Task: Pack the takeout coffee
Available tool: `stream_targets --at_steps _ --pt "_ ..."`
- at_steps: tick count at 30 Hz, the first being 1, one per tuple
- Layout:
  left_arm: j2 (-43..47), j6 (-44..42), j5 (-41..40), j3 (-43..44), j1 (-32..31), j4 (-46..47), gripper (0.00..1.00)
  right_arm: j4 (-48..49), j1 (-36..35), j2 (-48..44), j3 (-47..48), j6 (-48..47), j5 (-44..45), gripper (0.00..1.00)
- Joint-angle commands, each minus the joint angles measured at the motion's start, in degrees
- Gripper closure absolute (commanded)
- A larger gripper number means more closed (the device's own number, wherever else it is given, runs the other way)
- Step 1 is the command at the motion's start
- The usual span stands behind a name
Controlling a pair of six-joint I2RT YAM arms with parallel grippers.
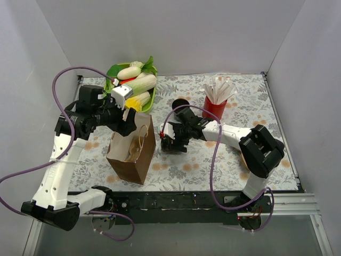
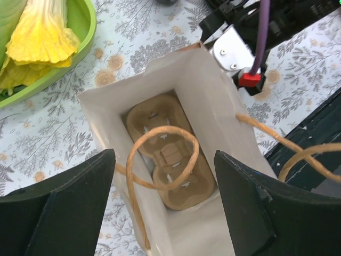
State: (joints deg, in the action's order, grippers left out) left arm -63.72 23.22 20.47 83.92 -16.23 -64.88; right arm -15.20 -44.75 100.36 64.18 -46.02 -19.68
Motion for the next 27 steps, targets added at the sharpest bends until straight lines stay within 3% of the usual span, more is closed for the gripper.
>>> stream_targets --at_steps 1,3,8,13,17,22,27 --pt "-0.9 1.7 5.7 3.3 0.3 2.0 0.24 4.4 0.4 0.5 -0.6 3.1 -0.6 0.18" --pt "-1.5 0.4 7.4 4.1 0.3 2.2 0.24 3.4 1.6 -0.3 -0.4 3.8 -1.1 0.25" --pt "0.2 -8.6 15.4 5.0 0.2 3.6 0.24 -6.0 7.4 -5.7 2.8 5.9 -10.7 0.29" --pt "-2.9 -27.0 20.3 12.1 0.1 -0.3 0.24 -21.9 16.0 -9.3 17.0 5.9 -30.4 0.31" --pt "-10.1 -37.4 24.5 19.8 -0.4 -1.7 0.23 -36.9 17.2 -9.1 26.3 1.7 -37.9 0.31" --pt "-15.3 -49.0 30.4 25.2 -3.2 -4.0 0.21 -42.4 17.3 -8.4 31.5 2.3 -45.1 0.32" --pt "-17.5 -59.6 31.1 25.8 -6.6 -6.7 0.20 -42.7 17.3 -8.7 32.5 4.5 -48.6 0.33"
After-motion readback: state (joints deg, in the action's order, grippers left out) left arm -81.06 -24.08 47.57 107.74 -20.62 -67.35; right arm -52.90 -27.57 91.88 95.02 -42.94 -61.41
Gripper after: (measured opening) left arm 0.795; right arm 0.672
